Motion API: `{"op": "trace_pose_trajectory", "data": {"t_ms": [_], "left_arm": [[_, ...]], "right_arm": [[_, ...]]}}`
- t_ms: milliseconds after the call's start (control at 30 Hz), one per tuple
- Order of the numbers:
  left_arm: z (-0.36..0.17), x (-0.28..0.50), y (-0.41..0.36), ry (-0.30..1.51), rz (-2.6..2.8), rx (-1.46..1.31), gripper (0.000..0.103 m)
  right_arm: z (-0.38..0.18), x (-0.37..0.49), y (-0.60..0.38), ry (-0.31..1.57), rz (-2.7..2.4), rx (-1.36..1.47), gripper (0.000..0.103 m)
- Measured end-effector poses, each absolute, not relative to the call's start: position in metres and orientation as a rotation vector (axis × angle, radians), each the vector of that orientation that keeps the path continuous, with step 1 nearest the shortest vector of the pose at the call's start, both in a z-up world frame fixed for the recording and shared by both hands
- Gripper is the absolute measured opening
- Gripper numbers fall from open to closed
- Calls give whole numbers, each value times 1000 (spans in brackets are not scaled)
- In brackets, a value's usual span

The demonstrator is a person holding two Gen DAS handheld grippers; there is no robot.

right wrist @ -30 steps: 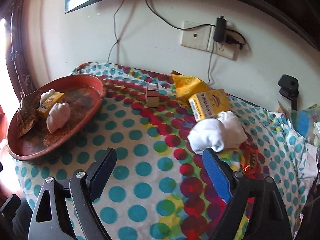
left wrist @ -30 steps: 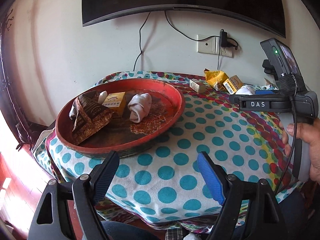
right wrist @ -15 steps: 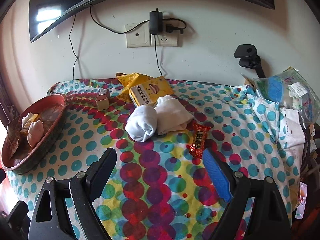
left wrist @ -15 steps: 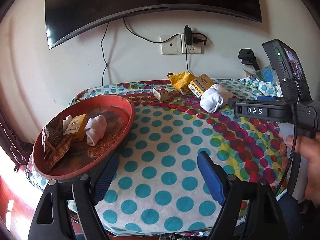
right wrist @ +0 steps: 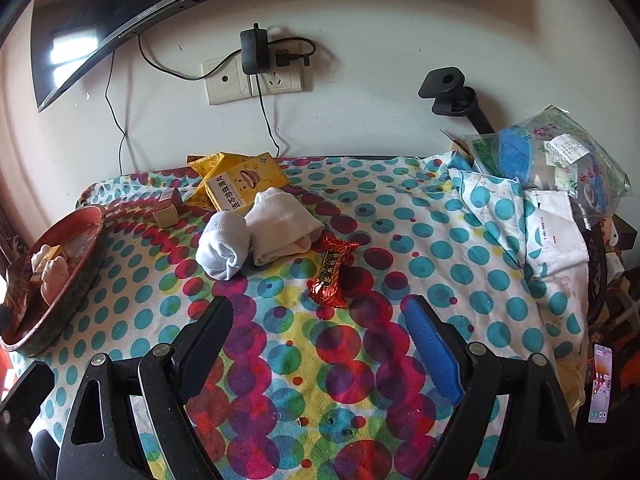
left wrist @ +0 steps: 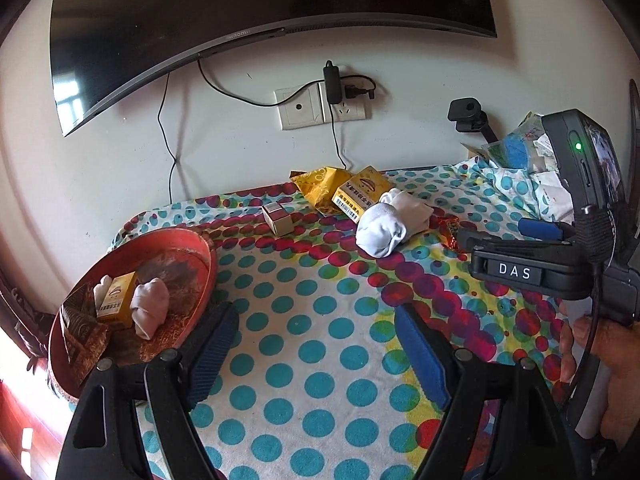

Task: Organize objects
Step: 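Move the left gripper toward the remaining white socks, then grasp the second white sock with the left gripper and lift it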

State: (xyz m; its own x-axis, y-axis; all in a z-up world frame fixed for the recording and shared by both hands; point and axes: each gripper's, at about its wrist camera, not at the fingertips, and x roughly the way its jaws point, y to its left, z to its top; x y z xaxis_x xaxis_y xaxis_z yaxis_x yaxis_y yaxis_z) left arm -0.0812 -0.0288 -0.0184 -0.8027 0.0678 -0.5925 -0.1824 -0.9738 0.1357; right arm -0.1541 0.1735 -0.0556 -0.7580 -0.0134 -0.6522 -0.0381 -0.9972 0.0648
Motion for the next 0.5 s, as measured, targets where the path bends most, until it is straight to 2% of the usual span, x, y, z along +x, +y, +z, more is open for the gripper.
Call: {"op": "trace_pose_trajectory", "data": {"t_ms": [500], "left_arm": [[-35,-184,-1,296,2744,-998,82]], "right_arm": [[-85,-161,209,167,2829,-1167,86]]}}
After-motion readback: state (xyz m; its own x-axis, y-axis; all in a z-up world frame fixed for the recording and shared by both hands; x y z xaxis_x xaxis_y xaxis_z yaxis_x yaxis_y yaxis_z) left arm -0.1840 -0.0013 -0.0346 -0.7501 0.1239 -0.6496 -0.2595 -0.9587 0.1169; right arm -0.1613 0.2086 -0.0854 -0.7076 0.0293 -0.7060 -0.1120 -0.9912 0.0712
